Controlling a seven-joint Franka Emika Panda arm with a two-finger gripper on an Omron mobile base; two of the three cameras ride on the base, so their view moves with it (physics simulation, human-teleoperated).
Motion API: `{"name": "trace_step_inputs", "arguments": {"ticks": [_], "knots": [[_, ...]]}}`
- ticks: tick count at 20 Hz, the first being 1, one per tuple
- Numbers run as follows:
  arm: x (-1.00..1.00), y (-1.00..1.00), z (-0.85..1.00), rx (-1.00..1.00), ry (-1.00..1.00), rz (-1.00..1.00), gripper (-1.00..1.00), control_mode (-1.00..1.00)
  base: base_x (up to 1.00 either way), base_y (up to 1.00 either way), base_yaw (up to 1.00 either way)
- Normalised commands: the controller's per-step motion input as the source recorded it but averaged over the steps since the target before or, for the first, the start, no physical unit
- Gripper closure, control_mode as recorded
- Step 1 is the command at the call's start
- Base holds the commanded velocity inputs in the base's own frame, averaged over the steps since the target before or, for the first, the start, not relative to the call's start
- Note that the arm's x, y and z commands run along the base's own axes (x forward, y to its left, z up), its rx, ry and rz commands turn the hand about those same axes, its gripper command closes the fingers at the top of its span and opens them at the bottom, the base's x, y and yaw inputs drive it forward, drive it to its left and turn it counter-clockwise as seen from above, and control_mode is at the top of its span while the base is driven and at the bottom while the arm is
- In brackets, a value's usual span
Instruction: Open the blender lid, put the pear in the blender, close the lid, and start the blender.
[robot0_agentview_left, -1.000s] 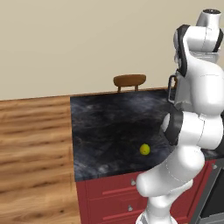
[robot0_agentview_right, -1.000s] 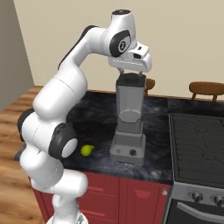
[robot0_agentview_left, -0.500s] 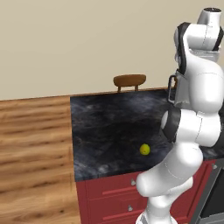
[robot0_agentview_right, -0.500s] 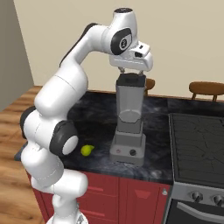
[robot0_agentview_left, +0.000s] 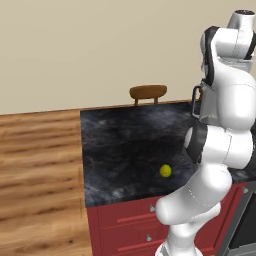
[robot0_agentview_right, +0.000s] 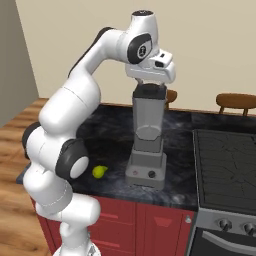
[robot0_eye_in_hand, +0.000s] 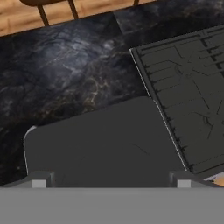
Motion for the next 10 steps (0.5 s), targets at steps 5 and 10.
{"name": "trace_step_inputs", "arguments": {"ticks": [5,10], "knots": [[0.00,0.00,-0.37,0.00,0.02,0.00,-1.00,-1.00,0.00,0.00,0.00],[0.00,0.00,-0.47,0.00,0.02,0.00,-1.00,-1.00,0.00,0.00,0.00]]}}
